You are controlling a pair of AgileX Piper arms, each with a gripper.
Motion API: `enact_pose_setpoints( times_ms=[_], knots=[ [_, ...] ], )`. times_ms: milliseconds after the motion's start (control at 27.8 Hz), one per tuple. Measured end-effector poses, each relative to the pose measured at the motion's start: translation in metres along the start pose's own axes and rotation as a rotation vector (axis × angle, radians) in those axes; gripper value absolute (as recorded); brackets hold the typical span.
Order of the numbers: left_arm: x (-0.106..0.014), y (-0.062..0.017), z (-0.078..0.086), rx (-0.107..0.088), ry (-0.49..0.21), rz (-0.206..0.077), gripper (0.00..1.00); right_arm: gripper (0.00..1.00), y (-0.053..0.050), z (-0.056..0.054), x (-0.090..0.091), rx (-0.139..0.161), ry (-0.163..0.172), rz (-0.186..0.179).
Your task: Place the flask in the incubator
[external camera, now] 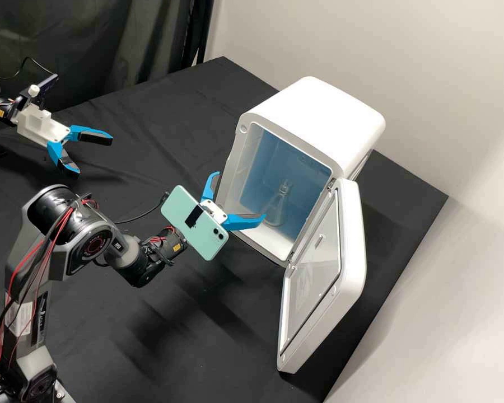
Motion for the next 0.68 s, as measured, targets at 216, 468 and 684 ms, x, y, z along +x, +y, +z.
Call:
enact_pose_setpoints(
  times_ms=[216,468,684],
  knots=[
    [-0.01,0.0054,0.019,0.024,-0.027,0.062,1.0,1.0,0.006,-0.006,-0.009,0.006,0.014,0.01],
    [-0.016,0.0177,0.026,0.042,-0.025,0.144,1.0,1.0,0.008,-0.008,-0.012,0.006,0.017,0.012],
    [-0.02,0.025,0.032,0.008,-0.037,0.198,1.0,1.0,0.007,-0.008,-0.013,0.006,0.015,0.01]
  ],
)
